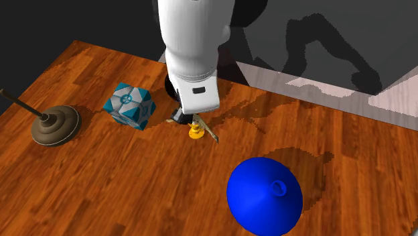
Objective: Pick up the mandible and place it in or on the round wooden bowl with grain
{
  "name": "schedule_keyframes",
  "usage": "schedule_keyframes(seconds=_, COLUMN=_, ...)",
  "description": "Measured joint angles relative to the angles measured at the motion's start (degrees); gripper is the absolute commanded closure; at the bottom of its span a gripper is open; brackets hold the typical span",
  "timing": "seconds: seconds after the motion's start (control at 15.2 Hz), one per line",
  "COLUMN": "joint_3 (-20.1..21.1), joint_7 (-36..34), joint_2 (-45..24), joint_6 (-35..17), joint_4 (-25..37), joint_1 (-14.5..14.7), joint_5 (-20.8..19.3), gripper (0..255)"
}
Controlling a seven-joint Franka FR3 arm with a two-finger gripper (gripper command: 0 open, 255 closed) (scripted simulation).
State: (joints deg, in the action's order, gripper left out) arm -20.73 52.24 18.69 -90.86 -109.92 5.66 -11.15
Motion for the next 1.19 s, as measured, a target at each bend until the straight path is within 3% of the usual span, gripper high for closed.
schedule_keyframes(seconds=0.4, joint_3=3.07, joint_7=-2.65, joint_2=14.63, joint_6=2.84, joint_4=-11.82, joint_1=-1.59, joint_5=-3.01, gripper=255)
schedule_keyframes(seconds=0.99, joint_3=7.66, joint_7=-4.21, joint_2=34.59, joint_6=12.11, joint_4=-23.04, joint_1=-4.58, joint_5=-4.01, gripper=255)
schedule_keyframes(seconds=1.19, joint_3=8.0, joint_7=-4.57, joint_2=37.29, joint_6=11.93, joint_4=-26.02, joint_1=-4.98, joint_5=-4.1, gripper=255)
